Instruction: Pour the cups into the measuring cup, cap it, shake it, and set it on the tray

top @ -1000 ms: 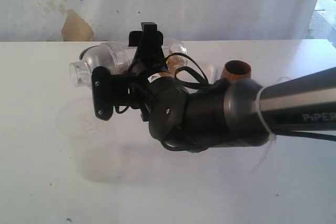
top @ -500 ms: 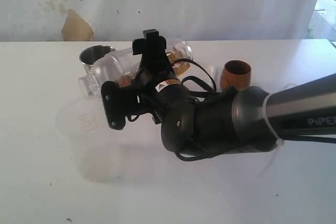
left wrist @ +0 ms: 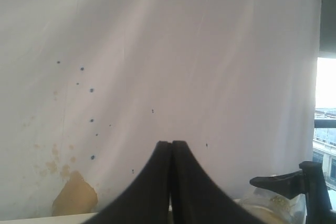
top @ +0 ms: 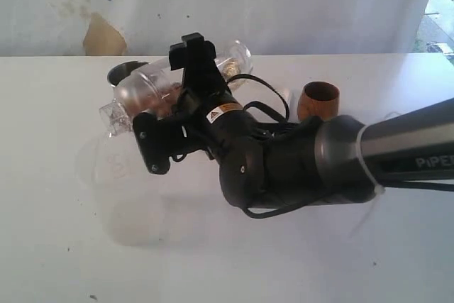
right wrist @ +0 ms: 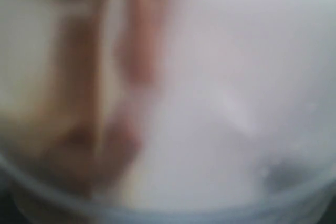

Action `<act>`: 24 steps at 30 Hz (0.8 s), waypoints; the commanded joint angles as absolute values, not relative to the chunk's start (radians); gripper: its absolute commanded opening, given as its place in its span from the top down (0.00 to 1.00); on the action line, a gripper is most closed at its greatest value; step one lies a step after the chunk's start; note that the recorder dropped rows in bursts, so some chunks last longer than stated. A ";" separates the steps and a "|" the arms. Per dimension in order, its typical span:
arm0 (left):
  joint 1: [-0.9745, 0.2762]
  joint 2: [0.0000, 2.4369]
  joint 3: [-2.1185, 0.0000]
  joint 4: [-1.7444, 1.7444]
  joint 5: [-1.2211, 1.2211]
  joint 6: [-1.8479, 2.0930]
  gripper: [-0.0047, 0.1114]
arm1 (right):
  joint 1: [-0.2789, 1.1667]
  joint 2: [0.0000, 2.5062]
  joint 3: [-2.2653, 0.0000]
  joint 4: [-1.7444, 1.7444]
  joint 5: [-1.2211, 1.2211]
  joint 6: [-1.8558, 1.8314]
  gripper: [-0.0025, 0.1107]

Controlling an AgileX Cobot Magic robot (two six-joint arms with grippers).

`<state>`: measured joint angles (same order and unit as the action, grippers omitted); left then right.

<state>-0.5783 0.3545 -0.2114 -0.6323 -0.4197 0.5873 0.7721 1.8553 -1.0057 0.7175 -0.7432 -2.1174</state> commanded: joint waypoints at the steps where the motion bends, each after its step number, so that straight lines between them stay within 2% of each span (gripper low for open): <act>1: -0.581 0.348 -0.207 -0.642 -0.433 0.591 0.96 | 0.730 1.836 -1.011 0.702 -0.809 -2.132 0.98; 24: -0.581 0.348 -0.207 -0.642 -0.430 0.603 0.96 | 0.712 1.836 -1.011 0.513 -0.818 -2.132 0.98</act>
